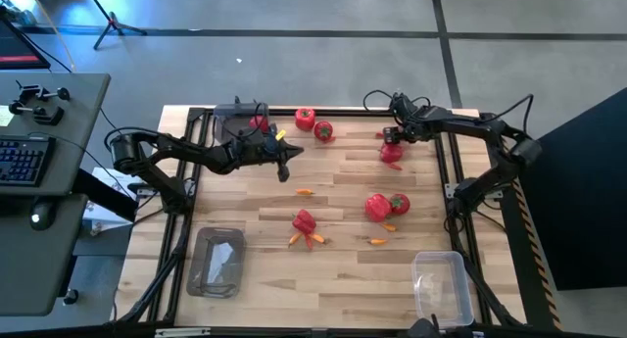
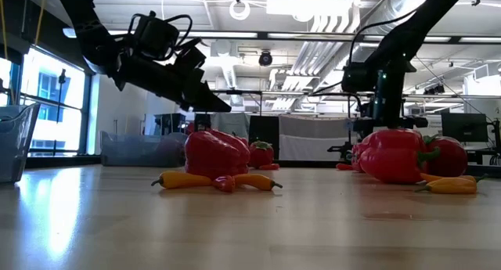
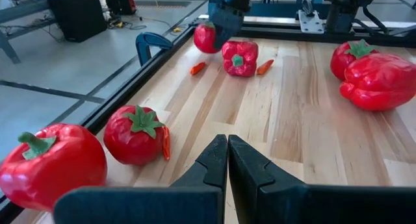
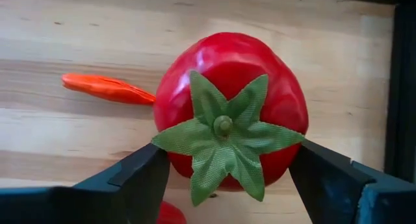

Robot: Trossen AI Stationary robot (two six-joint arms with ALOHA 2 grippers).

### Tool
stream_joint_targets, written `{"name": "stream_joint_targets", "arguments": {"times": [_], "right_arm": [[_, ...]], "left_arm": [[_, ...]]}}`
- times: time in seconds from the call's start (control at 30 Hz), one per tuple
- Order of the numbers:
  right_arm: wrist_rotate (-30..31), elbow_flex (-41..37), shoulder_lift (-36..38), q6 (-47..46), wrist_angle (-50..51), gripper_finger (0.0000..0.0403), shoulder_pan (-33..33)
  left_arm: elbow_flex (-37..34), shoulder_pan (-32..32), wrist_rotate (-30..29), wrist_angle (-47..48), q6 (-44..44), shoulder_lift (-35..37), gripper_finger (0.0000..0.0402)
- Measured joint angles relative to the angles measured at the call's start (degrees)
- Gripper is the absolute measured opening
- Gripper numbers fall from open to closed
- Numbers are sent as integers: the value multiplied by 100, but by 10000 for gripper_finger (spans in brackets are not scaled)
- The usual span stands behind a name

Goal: Sort produce into baskets
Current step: Put the red tomato into the top black bin

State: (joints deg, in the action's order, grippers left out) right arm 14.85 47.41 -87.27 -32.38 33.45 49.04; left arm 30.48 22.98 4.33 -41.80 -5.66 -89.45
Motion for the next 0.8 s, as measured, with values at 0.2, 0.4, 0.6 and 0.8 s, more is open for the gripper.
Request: {"name": "stream_joint_targets", "arguments": {"times": [0.2, 0.4, 0.6, 0.8], "right_arm": [[13, 413, 29, 295, 551, 312, 0], [118, 725, 31, 672, 638, 316, 24], [101, 686, 19, 799, 624, 316, 222], [-183, 682, -234, 896, 562, 316, 381]], "left_arm": [[0, 0, 9, 50, 90, -1, 0], [0, 0, 13, 62, 95, -2, 0], [0, 0, 18, 172, 198, 0, 0], [0, 0, 22, 175, 215, 0, 0]]}}
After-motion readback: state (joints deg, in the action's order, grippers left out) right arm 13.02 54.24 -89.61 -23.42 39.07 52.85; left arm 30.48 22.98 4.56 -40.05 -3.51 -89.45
